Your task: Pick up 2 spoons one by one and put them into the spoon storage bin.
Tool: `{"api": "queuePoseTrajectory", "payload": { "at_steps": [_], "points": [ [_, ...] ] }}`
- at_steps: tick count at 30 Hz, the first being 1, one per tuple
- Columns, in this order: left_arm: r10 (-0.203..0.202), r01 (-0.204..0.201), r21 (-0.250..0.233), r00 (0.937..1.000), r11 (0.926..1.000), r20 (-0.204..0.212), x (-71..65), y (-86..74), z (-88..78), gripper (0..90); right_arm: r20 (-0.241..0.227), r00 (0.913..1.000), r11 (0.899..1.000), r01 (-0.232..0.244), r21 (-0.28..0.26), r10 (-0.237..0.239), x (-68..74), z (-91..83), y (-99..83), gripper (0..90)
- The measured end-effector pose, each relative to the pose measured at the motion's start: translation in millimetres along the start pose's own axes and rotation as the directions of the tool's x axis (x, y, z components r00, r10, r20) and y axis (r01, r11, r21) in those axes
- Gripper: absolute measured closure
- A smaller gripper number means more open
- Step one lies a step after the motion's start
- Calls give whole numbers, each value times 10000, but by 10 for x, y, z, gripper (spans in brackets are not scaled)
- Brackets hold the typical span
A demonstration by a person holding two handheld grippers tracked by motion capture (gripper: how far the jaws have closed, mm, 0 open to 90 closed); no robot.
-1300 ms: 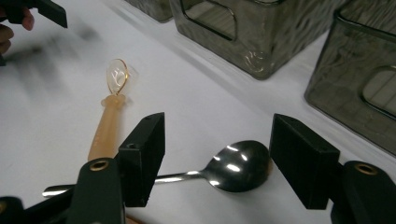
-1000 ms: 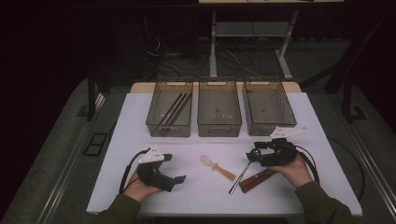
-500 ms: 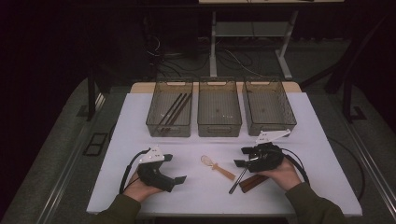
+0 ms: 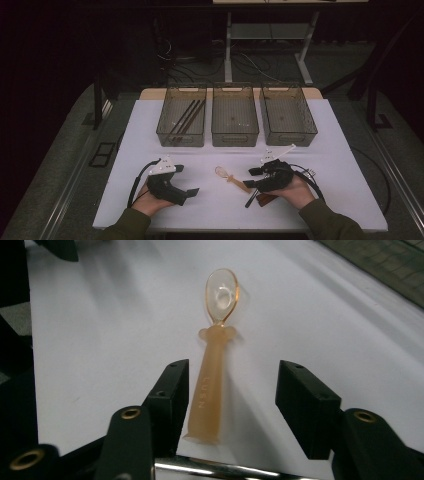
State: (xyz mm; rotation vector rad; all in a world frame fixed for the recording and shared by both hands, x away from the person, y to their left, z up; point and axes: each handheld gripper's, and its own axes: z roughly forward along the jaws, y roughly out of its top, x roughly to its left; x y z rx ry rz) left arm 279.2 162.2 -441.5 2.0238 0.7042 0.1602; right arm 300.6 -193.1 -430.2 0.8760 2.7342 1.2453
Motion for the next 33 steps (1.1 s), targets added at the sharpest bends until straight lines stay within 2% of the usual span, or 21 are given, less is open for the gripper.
{"api": "queuePoseTrajectory", "payload": {
  "at_steps": [13, 18, 22, 26, 33],
  "points": [
    [123, -124, 142, 9999, 9998, 70, -21, 2, 17, 0, 77, 9976, 9939, 675, 871, -684, 167, 182, -44, 636],
    [51, -53, 193, 10000, 9998, 79, -1, -2, 31, 0, 713, 9879, 9839, 1283, 1246, -1378, 262, 223, -47, 682],
    [153, -153, 204, 9999, 9997, 26, -25, 2, 19, 0, 894, 9858, 9840, 1309, 1207, -1421, 290, 225, -60, 701],
    [233, -230, 298, 9997, 9993, -105, -33, 1, 26, 0, 955, 9893, 9890, 1001, 1085, -1106, 283, 222, -70, 729],
    [228, -229, 244, 9997, 9994, 32, -24, 7, 34, 0, 929, 9919, 9916, 768, 1039, -866, 267, 221, -68, 735]
  ]
}}
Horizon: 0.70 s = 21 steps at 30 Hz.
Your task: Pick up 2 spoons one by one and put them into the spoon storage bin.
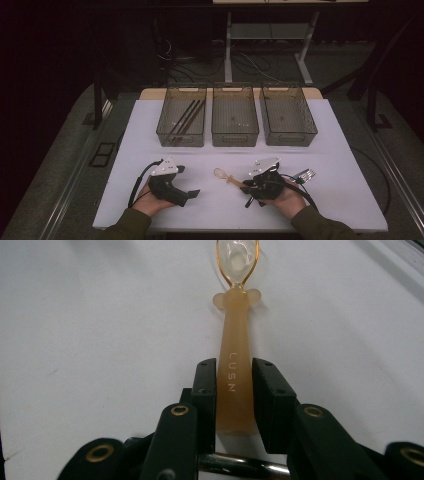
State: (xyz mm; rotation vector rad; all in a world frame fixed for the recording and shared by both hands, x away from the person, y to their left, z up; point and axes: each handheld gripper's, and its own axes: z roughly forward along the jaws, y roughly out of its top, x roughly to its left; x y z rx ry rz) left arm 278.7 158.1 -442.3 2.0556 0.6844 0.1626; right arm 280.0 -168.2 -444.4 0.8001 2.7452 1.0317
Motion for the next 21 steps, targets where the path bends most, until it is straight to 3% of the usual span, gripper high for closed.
{"api": "queuePoseTrajectory", "payload": {
  "at_steps": [9, 21],
  "points": [
    [32, -32, 11, 10000, 10000, 31, -5, 4, 1, 0, -5, 10000, 10000, -7, -55, 7, -20, -19, -5, 736],
    [5, -5, -6, 10000, 10000, 30, 0, 3, -4, 0, -123, 9993, 9978, -351, -564, 345, -126, -143, -13, 736]
  ]
}}
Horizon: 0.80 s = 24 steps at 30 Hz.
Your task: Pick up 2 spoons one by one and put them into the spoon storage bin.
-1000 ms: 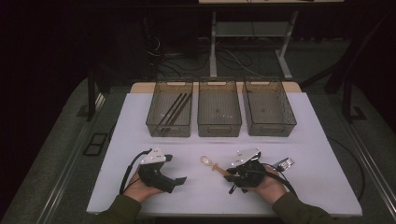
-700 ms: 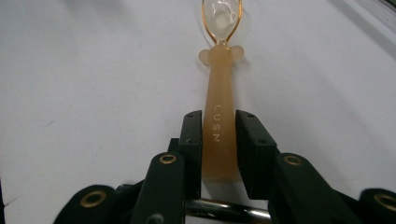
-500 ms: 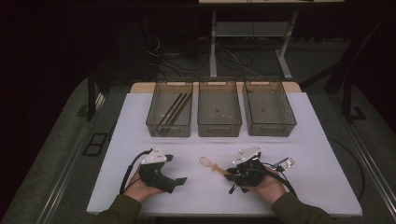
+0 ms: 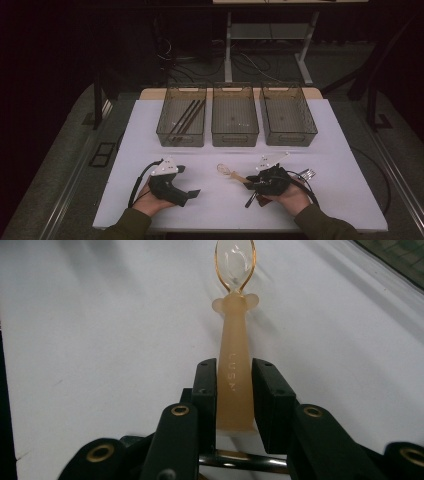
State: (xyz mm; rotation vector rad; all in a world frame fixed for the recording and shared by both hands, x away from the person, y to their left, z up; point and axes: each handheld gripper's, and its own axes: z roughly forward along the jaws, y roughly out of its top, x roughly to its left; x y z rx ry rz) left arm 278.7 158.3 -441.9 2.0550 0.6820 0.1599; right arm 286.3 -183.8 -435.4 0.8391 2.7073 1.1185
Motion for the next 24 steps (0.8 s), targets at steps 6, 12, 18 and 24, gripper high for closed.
{"api": "queuePoseTrajectory", "payload": {
  "at_steps": [6, 12, 18, 24],
  "points": [
    [-19, 20, -50, 10000, 10000, 88, 8, 0, 2, 0, -146, 9999, 9999, -82, -145, 80, -22, -43, 3, 736],
    [-29, 30, -69, 10000, 10000, 91, 6, 1, 2, 0, -168, 9998, 9996, -105, -277, 100, -47, -83, 5, 736],
    [-15, 15, -67, 10000, 10000, 93, 3, 2, 1, 0, -141, 9998, 9993, -168, -334, 164, -58, -119, 8, 736],
    [12, -12, -75, 9999, 10000, 106, 1, 3, -3, 0, -81, 9999, 9988, -155, -459, 152, -76, -150, 20, 736]
  ]
}}
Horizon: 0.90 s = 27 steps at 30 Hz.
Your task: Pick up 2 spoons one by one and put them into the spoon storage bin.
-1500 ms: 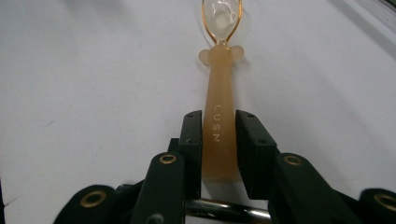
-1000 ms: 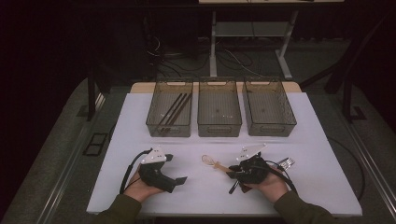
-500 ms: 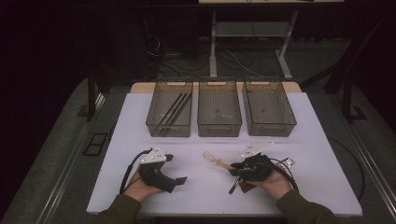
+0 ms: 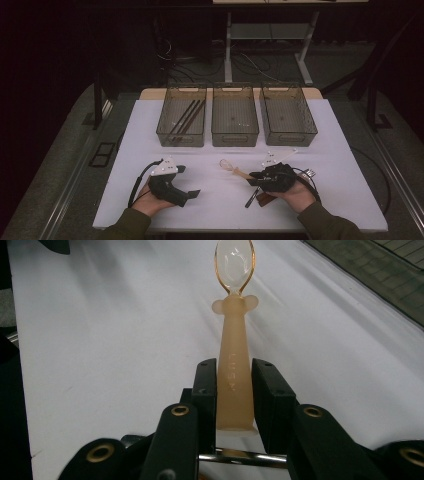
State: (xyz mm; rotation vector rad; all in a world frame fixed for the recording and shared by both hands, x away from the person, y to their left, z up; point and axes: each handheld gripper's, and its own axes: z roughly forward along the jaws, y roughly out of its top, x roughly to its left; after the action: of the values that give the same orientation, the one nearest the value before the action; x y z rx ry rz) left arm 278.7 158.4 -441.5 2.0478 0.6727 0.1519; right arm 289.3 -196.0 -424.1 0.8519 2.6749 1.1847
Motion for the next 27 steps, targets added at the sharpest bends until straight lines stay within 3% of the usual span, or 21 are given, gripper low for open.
{"api": "queuePoseTrajectory", "payload": {
  "at_steps": [27],
  "points": [
    [-4, 4, 3, 10000, 10000, -14, 5, -2, 0, 0, 246, 9996, 9987, -157, -480, 169, -171, -194, 151, 737]
  ]
}}
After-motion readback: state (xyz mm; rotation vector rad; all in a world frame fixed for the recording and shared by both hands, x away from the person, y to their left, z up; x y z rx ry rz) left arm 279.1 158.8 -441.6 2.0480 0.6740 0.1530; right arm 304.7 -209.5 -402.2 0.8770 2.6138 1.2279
